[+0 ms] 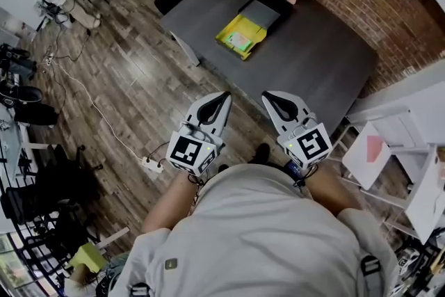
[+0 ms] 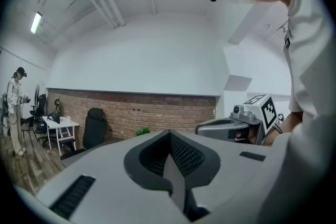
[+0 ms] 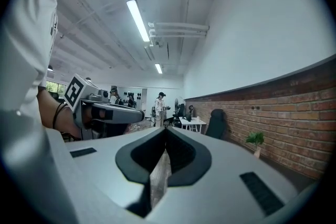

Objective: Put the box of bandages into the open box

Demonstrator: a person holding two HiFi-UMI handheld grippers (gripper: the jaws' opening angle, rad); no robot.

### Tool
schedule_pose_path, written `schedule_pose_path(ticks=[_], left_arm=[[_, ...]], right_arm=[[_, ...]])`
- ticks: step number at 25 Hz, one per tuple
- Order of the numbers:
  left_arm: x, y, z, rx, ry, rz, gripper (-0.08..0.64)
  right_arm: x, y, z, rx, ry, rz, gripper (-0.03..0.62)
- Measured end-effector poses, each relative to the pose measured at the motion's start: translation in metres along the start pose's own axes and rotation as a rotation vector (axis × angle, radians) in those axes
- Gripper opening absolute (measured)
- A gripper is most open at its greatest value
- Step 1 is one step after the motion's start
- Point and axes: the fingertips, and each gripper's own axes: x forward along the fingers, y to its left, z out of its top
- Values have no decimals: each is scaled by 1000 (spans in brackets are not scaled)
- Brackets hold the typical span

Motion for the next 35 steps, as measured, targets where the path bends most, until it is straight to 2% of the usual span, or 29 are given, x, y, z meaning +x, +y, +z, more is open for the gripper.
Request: schedule_pose_path(ticks=[9, 16, 20, 27, 35], left_arm=[[-91, -11, 3, 6, -11, -73, 15], [-145, -20, -1, 21, -24, -111, 15], [-165, -10, -8, -11, -14, -128, 15], [-180, 9, -17, -62, -15, -128, 15], [-171, 1, -13, -47, -27, -157, 15]], right_arm=[[-21, 86, 20, -24, -11, -65, 20], [-35, 144, 7, -25, 24, -83, 20], [-38, 168, 9, -70, 32, -107, 20], [-36, 180, 15, -65, 39, -136, 20], [-44, 171, 8, -53, 62, -154, 21]])
